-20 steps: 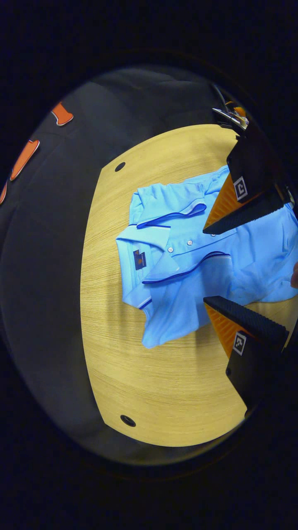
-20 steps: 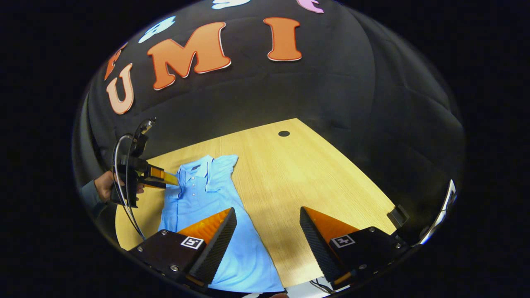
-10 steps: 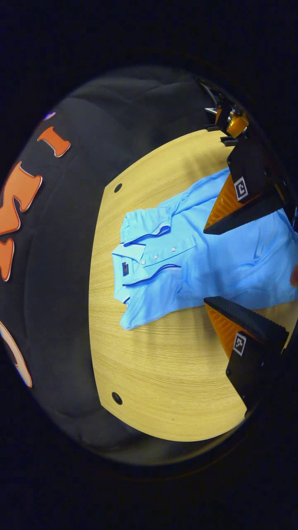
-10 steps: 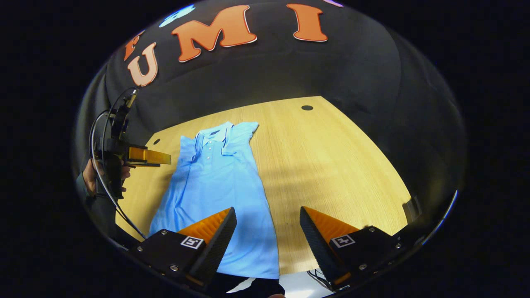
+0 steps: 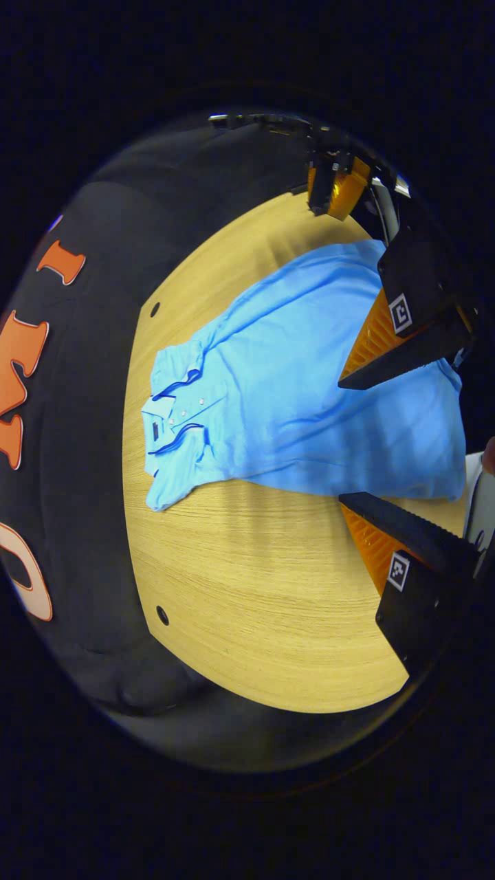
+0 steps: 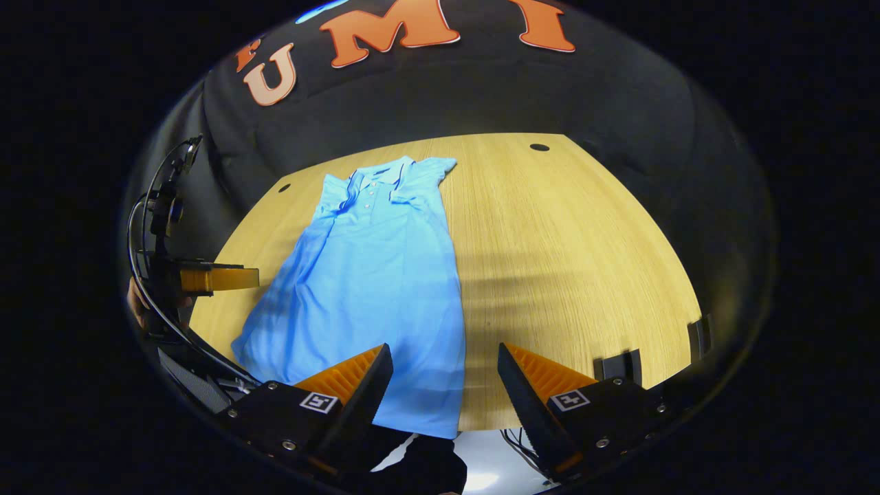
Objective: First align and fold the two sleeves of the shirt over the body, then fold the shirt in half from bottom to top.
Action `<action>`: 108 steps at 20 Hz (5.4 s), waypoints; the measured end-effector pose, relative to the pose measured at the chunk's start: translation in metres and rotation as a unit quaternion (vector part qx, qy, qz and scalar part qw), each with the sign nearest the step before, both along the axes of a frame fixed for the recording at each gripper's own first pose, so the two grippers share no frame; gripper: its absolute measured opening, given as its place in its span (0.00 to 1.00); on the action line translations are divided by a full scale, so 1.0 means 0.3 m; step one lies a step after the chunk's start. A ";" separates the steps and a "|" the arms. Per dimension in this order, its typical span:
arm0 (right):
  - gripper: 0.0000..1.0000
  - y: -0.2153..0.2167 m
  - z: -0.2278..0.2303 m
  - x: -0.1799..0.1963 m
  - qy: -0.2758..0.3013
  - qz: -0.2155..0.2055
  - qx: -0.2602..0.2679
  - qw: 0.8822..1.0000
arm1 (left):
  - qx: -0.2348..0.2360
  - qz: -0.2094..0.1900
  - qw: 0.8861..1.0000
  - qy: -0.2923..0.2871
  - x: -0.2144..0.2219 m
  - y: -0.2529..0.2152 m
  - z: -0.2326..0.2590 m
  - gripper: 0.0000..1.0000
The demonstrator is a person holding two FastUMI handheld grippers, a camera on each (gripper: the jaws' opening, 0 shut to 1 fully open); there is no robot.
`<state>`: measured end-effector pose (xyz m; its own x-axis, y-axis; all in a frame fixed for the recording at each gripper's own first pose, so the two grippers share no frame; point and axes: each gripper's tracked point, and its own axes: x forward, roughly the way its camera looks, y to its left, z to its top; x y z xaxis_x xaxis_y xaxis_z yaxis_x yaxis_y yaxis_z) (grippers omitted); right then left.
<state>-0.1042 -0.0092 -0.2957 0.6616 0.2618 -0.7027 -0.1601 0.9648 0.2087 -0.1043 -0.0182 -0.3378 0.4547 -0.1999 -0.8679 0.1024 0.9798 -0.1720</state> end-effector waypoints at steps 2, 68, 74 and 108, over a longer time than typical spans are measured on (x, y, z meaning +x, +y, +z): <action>0.96 0.003 -0.034 -0.029 0.008 0.012 -0.004 1.000 | 0.017 -0.009 1.000 0.006 -0.076 0.014 -0.023 0.99; 0.02 0.142 0.368 0.552 -0.065 -0.040 0.192 0.978 | 0.004 0.081 0.981 -0.177 0.456 0.090 0.285 0.05; 0.02 0.157 0.463 0.796 -0.095 -0.039 0.168 0.980 | -0.001 0.066 0.977 -0.202 0.722 0.131 0.314 0.05; 0.90 0.036 0.639 1.231 -0.200 -0.078 0.034 0.976 | 0.014 0.142 0.977 -0.157 1.114 0.302 0.256 1.00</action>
<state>0.2650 0.0014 -0.1041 0.9152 0.1721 -0.3643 -0.0934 0.9702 0.2237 0.2298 0.0725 -0.2609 0.7330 -0.0060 -0.6802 -0.1299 0.9803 -0.1487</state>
